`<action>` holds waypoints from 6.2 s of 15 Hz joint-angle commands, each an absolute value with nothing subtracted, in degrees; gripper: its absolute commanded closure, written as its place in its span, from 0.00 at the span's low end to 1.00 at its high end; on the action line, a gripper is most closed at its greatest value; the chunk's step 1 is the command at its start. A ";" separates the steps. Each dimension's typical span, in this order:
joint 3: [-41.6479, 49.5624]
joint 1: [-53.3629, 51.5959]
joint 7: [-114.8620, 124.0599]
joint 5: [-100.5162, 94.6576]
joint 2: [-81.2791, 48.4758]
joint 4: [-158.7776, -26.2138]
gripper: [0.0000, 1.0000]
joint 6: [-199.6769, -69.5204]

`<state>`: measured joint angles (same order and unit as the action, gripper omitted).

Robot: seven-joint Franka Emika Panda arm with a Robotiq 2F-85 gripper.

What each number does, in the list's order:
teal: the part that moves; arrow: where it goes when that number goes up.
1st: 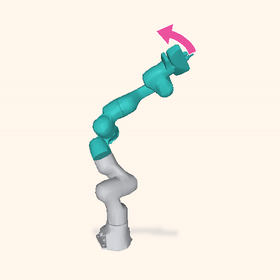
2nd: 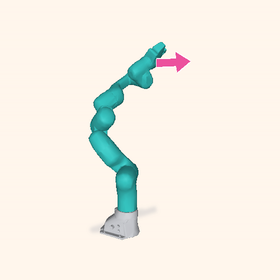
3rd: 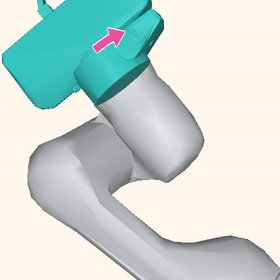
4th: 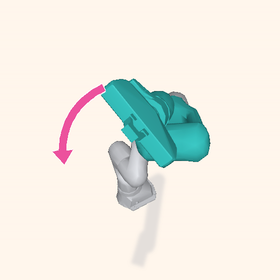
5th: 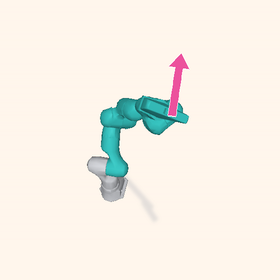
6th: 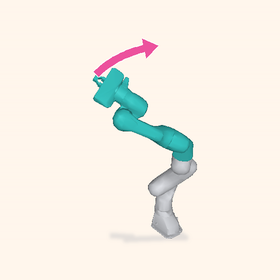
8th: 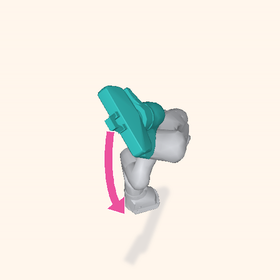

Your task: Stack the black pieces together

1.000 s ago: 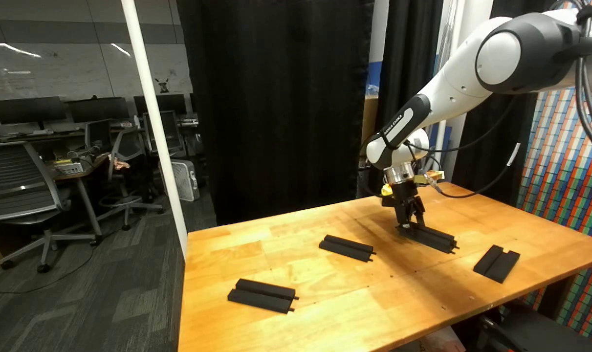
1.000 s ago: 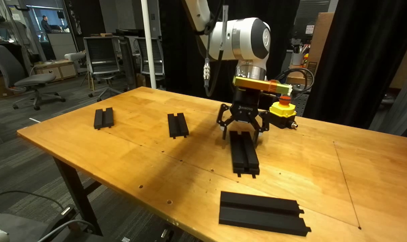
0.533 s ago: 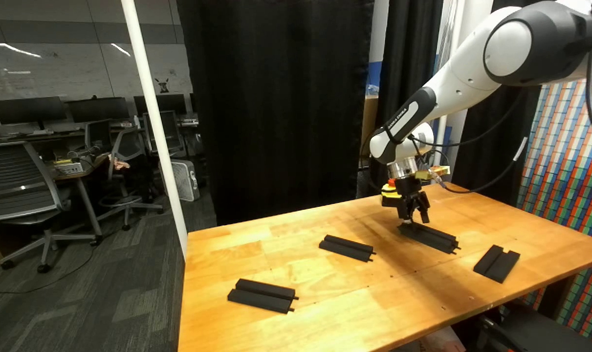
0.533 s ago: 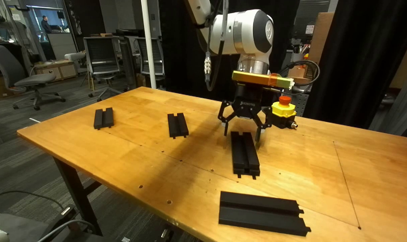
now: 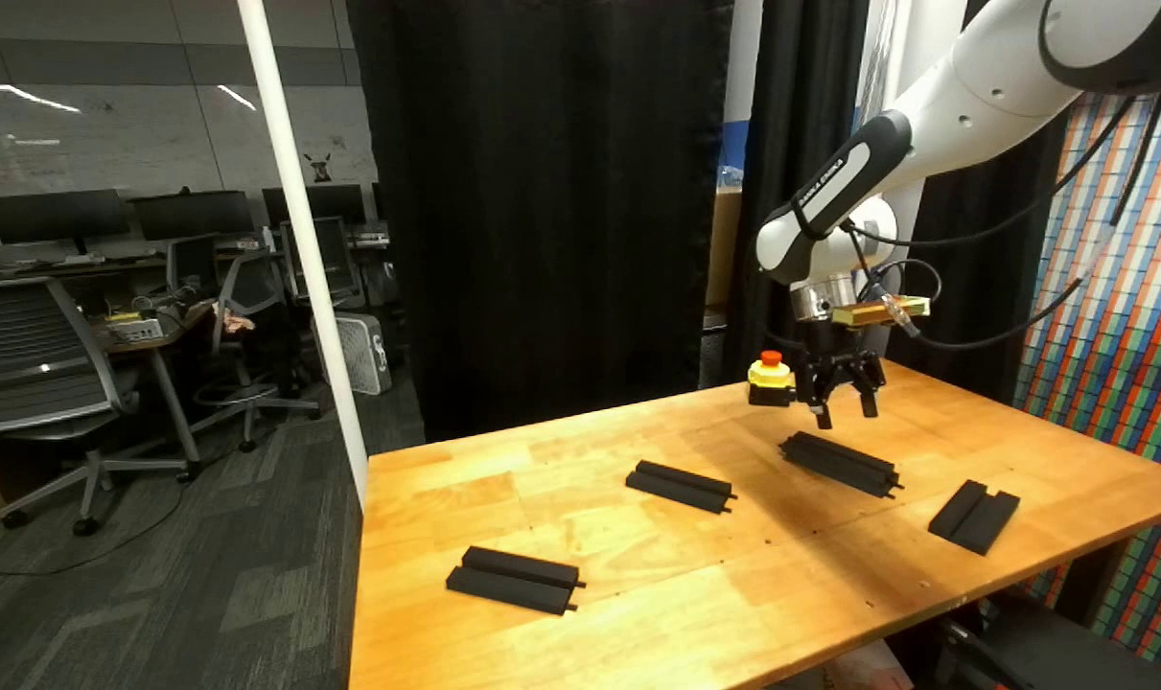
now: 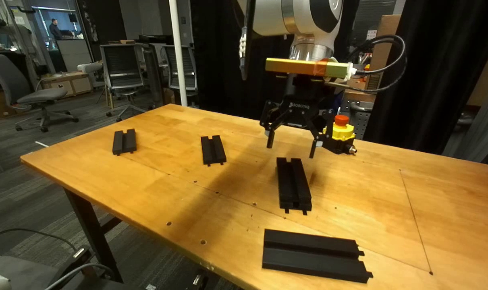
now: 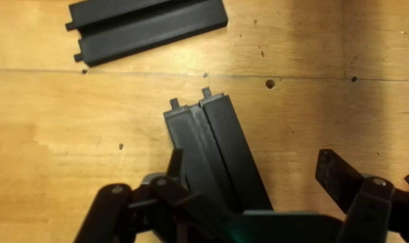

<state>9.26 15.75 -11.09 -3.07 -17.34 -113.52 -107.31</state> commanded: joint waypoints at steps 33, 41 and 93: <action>14.07 24.30 45.50 -2.70 10.66 -157.17 0.00 -138.82; 17.02 24.05 42.35 -2.56 4.33 -157.21 0.00 -147.65; 14.96 17.08 -35.46 -3.29 -7.76 -132.70 0.53 -142.20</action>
<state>15.96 16.24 -29.14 -5.48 -4.77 -136.30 -143.20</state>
